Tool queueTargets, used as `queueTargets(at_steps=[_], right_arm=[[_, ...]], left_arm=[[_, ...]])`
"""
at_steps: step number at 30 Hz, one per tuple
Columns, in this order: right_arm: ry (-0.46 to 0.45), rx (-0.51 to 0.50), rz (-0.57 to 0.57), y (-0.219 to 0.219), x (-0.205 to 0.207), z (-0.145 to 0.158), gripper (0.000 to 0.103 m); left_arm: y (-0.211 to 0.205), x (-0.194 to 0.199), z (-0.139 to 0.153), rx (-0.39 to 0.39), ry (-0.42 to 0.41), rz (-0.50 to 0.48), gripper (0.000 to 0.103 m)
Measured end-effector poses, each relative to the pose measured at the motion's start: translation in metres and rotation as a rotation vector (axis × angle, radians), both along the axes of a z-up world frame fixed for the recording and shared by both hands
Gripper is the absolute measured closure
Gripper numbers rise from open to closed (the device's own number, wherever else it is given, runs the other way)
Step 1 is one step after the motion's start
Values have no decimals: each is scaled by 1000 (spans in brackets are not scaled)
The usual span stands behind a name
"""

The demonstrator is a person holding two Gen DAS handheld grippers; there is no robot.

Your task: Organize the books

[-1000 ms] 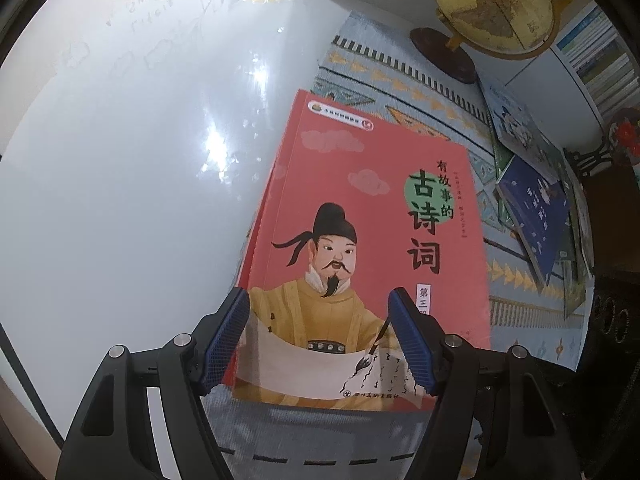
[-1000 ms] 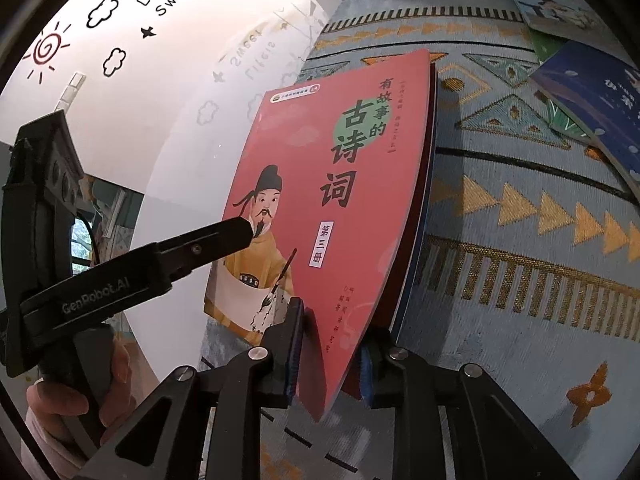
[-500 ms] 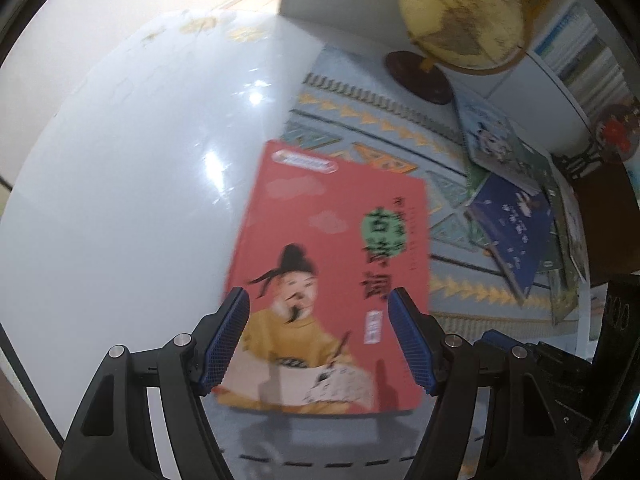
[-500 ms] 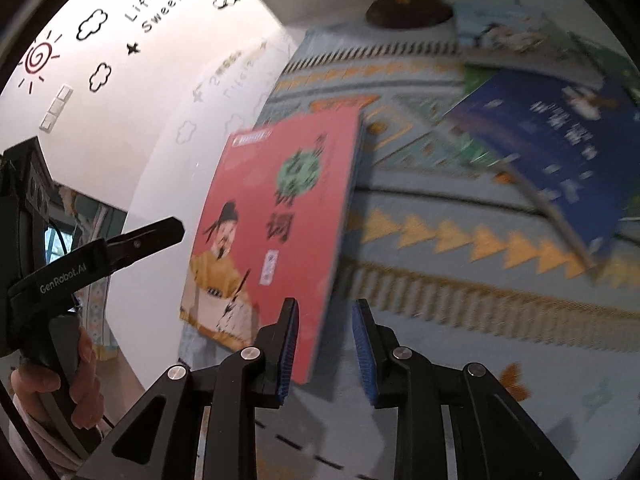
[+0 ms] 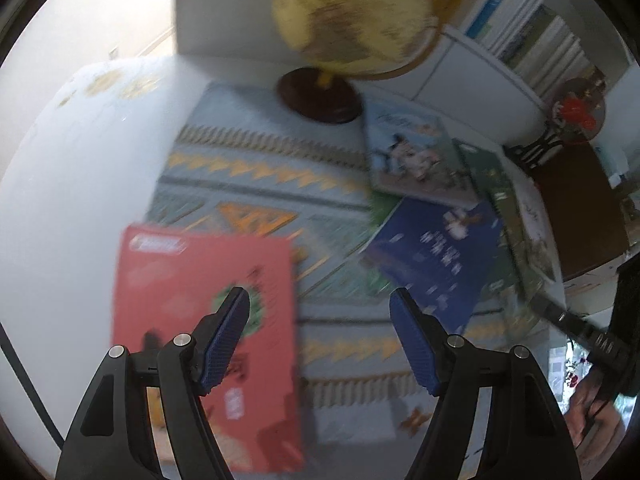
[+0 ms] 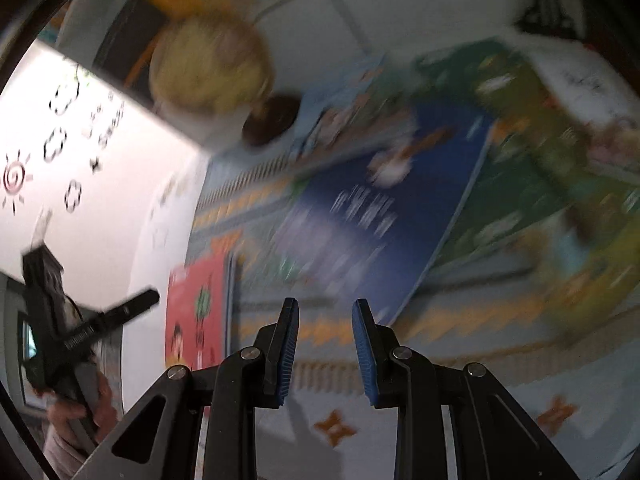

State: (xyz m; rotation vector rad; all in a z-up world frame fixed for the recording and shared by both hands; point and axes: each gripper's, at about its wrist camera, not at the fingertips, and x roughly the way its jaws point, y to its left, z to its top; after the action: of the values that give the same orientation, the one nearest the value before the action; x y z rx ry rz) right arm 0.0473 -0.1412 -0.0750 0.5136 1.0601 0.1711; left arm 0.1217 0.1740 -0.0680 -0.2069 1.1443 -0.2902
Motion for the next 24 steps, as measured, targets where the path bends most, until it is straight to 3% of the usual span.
queueTargets(at_steps=[5, 10, 13, 18, 24], right_arm=[[-78, -9, -91, -65, 26, 33, 77], [-113, 6, -76, -84, 68, 38, 76], [-72, 69, -54, -82, 103, 15, 76], [-9, 45, 30, -52, 145, -28, 76], [42, 22, 34, -36, 171, -64, 76]], left_arm=[[-41, 30, 1, -9, -12, -37, 32], [-80, 71, -14, -10, -6, -68, 32], [-94, 95, -31, -27, 19, -69, 32], [-108, 130, -54, -57, 43, -51, 32], [-115, 153, -76, -67, 80, -38, 32]])
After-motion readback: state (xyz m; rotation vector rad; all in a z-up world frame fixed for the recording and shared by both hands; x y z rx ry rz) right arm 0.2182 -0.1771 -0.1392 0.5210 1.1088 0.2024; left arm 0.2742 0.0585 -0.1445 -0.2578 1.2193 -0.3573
